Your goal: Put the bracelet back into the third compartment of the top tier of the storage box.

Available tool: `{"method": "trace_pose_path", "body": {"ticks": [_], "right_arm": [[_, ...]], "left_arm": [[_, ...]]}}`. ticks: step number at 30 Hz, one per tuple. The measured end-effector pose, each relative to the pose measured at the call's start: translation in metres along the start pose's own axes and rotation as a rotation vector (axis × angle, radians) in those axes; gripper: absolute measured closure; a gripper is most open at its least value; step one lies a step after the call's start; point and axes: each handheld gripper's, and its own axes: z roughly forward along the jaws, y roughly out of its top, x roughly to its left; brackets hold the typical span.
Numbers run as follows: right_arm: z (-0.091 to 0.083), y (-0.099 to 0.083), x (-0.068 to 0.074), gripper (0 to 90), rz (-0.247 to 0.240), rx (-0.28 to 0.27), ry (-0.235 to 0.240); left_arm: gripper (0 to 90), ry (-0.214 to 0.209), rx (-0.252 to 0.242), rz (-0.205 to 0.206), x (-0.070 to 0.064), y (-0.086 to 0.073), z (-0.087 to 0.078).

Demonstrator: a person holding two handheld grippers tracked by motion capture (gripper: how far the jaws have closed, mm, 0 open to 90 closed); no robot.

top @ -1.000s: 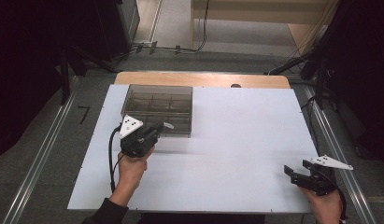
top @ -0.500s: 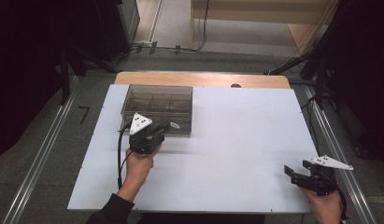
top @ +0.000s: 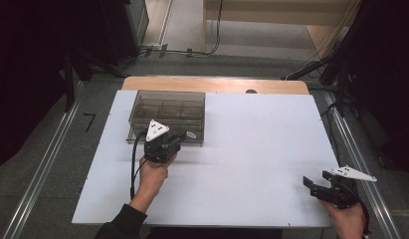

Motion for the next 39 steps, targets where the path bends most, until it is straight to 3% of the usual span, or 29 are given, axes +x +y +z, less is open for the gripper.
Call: {"method": "trace_pose_path", "body": {"ticks": [17, 39], "right_arm": [[-0.0003, 0.0002, -0.0001, 19.8, -0.004, -0.004, 0.004], [-0.0008, 0.0002, 0.0014, 19.9, -0.008, -0.003, 0.003]], "left_arm": [[84.9, 0.008, 0.076, 0.01, 0.0017, 0.0027, 0.0075], [83.5, 0.012, 0.1, 0.004, 0.0051, 0.0054, 0.008]]}}
